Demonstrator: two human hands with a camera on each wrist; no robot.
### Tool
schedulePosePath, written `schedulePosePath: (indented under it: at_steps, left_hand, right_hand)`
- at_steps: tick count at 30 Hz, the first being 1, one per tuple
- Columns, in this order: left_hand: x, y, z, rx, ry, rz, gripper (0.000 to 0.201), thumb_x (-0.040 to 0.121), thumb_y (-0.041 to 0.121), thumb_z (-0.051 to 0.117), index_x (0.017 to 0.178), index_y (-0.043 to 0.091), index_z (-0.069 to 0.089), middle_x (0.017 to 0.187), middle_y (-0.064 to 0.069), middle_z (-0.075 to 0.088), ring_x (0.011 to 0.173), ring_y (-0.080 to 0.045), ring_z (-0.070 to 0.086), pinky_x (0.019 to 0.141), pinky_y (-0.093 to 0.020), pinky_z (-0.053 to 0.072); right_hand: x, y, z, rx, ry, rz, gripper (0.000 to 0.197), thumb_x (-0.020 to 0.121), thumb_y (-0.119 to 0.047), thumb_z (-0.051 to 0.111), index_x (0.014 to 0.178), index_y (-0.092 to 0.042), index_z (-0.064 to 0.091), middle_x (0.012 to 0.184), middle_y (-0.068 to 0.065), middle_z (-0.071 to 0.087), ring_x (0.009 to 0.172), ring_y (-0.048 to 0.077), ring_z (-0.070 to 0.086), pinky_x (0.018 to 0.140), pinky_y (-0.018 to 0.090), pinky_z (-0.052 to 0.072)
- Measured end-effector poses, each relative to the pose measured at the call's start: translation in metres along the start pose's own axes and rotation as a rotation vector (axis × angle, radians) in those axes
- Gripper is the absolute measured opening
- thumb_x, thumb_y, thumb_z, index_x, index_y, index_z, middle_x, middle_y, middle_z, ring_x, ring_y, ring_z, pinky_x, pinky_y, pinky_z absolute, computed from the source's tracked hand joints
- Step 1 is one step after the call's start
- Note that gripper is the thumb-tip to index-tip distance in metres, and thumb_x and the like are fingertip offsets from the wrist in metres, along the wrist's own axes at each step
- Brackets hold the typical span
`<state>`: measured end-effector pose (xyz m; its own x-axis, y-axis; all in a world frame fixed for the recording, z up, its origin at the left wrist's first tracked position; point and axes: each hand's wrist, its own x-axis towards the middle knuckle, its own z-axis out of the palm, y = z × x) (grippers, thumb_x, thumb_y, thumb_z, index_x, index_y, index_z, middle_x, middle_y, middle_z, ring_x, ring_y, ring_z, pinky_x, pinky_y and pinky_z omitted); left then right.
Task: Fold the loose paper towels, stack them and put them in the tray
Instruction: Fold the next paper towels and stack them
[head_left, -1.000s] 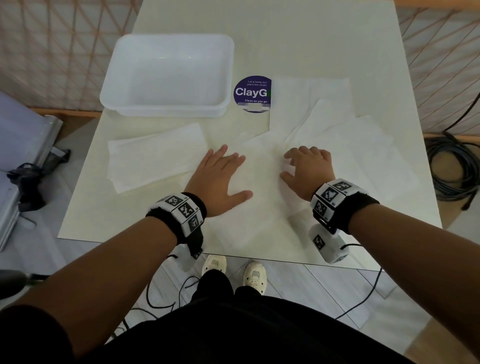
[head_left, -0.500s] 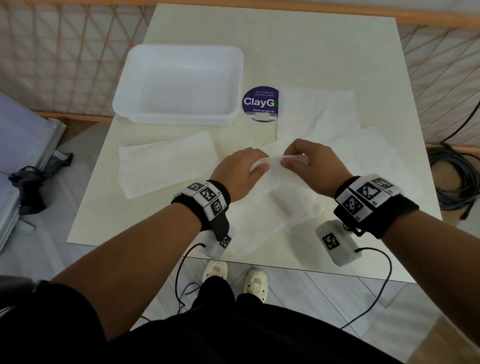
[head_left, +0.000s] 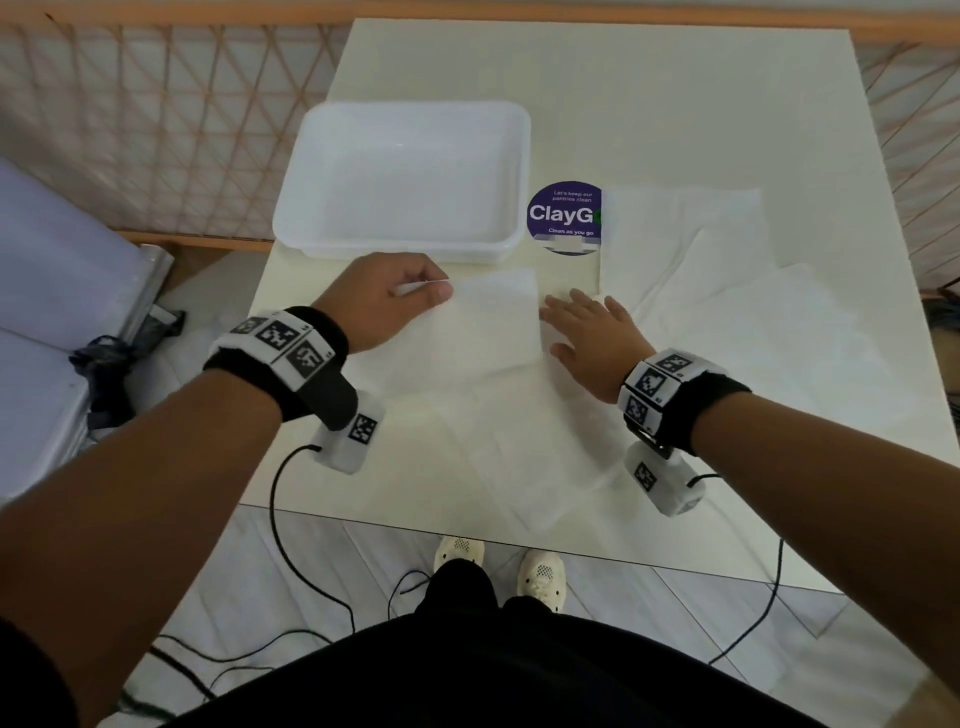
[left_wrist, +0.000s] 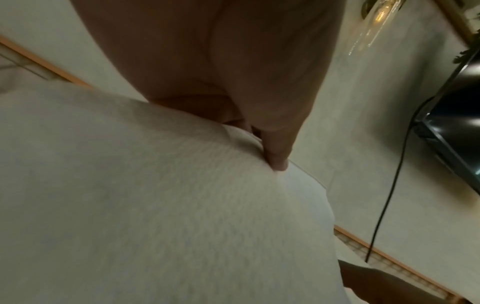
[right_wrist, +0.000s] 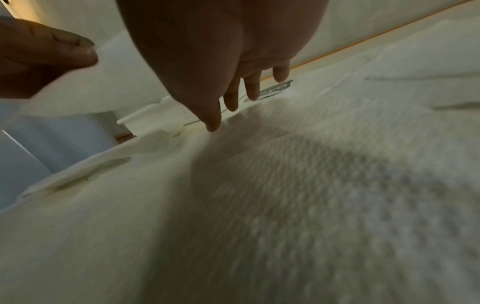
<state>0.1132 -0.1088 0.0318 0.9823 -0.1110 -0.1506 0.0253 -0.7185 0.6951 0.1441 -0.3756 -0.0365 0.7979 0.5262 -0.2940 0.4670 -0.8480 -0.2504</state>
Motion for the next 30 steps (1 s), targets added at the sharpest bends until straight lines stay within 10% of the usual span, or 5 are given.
schedulePosePath:
  at_steps: [4,11,22,30]
  left_hand:
    - [0.004,-0.030,-0.019,0.034,-0.002,-0.079,0.016,0.093,0.034,0.059,0.092,0.019,0.066,0.096,0.007,0.067,0.094,-0.011,0.060,0.083,-0.021,0.042]
    - [0.014,-0.071,-0.008,0.144,0.006,-0.196,0.016,0.090,0.038,0.061,0.095,0.023,0.061,0.096,0.000,0.066,0.089,-0.020,0.059,0.074,-0.027,0.039]
    - [0.016,-0.091,0.002,0.287,0.037,-0.191,0.045,0.083,0.041,0.069,0.117,0.016,0.055,0.112,0.000,0.057,0.104,-0.019,0.050,0.086,-0.033,0.040]
    - [0.016,-0.052,0.013,0.375,0.107,0.028,0.040,0.085,0.039,0.066,0.118,0.018,0.057,0.113,-0.001,0.055,0.110,-0.025,0.045,0.093,-0.036,0.035]
  right_hand:
    - [0.005,-0.002,0.000,-0.087,0.033,0.012,0.054,0.097,-0.029,0.043,0.148,-0.028,0.023,0.152,-0.005,0.032,0.142,0.019,0.025,0.117,0.048,-0.003]
    - [0.011,-0.002,-0.019,0.005,0.148,0.018,0.040,0.084,-0.028,0.064,0.124,-0.025,0.055,0.114,-0.002,0.056,0.110,0.020,0.054,0.105,0.037,0.022]
    - [0.002,-0.004,-0.029,0.081,0.190,0.063,0.015,0.088,-0.025,0.062,0.099,-0.015,0.056,0.092,0.000,0.068,0.076,0.020,0.055,0.101,0.032,0.030]
    - [-0.012,0.004,-0.032,0.017,0.149,0.096,0.028,0.097,-0.038,0.047,0.114,-0.028,0.066,0.127,-0.008,0.061,0.119,0.017,0.052,0.114,0.037,0.014]
